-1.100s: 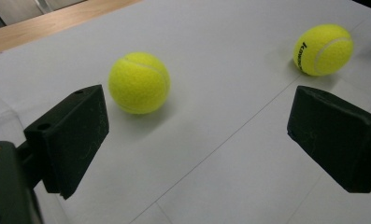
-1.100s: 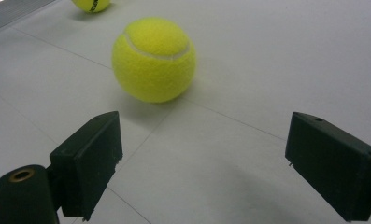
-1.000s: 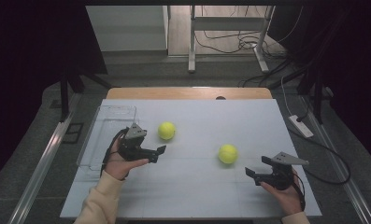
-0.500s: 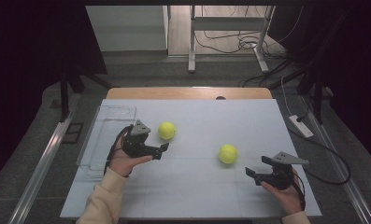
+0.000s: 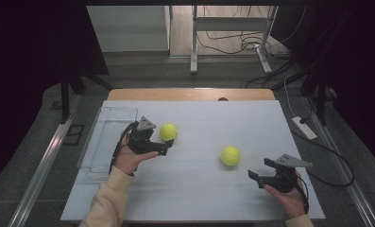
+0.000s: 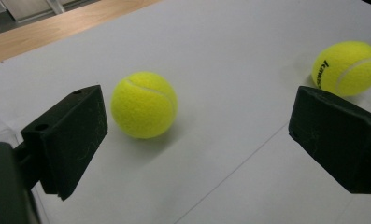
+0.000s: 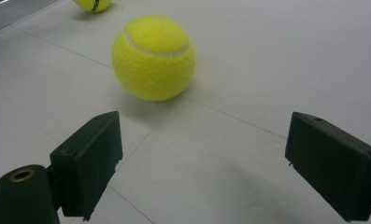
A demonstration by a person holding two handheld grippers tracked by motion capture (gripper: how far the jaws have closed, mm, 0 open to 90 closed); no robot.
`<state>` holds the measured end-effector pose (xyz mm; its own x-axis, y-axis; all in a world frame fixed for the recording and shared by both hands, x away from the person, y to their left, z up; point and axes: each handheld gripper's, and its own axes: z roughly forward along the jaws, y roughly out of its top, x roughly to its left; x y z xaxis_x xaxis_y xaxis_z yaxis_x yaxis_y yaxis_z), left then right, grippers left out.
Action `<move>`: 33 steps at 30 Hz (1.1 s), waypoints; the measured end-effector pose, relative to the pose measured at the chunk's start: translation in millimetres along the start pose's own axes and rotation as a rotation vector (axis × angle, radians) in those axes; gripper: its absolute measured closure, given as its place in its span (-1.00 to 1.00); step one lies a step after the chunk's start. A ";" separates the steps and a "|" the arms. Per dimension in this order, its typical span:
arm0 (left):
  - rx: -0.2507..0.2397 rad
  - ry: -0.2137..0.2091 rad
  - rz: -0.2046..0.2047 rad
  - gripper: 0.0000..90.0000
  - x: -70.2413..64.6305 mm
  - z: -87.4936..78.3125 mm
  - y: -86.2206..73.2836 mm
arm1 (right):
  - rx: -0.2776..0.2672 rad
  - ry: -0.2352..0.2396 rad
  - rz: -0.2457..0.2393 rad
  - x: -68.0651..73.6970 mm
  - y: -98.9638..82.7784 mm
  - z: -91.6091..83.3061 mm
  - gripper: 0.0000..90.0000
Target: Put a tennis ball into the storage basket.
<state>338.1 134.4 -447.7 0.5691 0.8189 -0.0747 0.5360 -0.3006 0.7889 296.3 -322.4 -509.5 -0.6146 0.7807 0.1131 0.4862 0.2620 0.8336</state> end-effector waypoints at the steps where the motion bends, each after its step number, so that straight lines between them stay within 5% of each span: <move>1: 0.005 0.002 -0.004 -0.87 1.1 1.8 0.2 | -0.002 0.001 0.001 0.0 0.0 0.0 -0.75; 33: 0.107 0.067 -0.047 -0.89 15.5 40.5 15.6 | -0.002 0.003 0.002 -0.5 0.1 1.3 -0.75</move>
<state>380.6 122.5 -461.2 0.5009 0.8630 -0.0664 0.6264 -0.3085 0.7159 297.4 -322.0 -510.1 -0.6154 0.7796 0.1165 0.4864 0.2593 0.8344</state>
